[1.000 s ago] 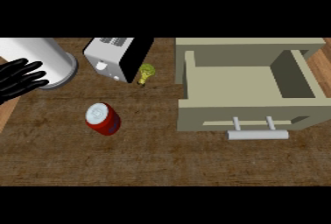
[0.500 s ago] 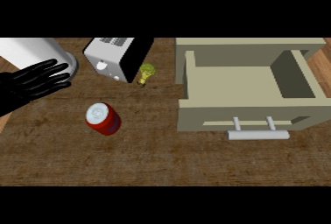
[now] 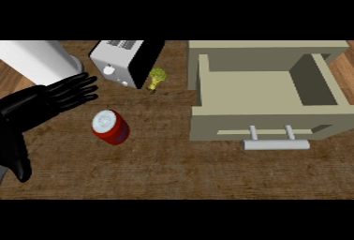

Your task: Pick up the can, place it into the drawer and close the drawer

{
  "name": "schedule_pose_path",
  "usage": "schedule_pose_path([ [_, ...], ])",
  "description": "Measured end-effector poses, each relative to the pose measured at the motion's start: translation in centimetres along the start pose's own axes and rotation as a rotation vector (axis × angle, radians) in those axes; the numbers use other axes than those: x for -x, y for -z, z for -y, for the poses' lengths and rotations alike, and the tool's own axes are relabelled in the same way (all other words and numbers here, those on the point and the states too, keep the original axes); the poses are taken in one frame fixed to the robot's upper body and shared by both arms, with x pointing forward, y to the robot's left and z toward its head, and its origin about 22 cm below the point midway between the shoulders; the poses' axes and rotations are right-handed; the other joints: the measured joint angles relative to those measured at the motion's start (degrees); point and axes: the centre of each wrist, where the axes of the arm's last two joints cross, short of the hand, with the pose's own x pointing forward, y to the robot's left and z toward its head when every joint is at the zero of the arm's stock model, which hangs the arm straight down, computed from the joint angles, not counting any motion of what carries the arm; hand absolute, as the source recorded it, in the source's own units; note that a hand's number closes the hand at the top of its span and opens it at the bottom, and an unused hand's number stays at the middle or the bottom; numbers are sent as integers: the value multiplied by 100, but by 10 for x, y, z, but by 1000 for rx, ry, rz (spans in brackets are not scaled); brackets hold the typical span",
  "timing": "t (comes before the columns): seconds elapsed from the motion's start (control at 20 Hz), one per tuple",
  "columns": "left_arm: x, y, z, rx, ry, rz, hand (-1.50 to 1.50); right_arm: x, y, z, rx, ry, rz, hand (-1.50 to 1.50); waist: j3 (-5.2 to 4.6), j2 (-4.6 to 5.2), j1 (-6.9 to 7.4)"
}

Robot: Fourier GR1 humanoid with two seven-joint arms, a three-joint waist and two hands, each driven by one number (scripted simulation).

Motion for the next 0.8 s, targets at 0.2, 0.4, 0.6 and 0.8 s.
schedule_pose_path([
  [0.2,23,15,7,-13,11,-10,-150,0,-1,2,-2,3,2,-150,-1,2,-1],
  [0.4,36,22,5,-31,29,-23,-150,-1,-7,-1,-2,4,-1,-150,-1,5,-8],
  [0.6,59,25,-2,-60,35,-37,-150,-3,-3,3,-7,3,0,-150,-4,10,-13],
  [0.8,74,30,-3,-97,49,-37,-150,-5,-6,9,-3,5,1,-150,-2,11,-17],
])
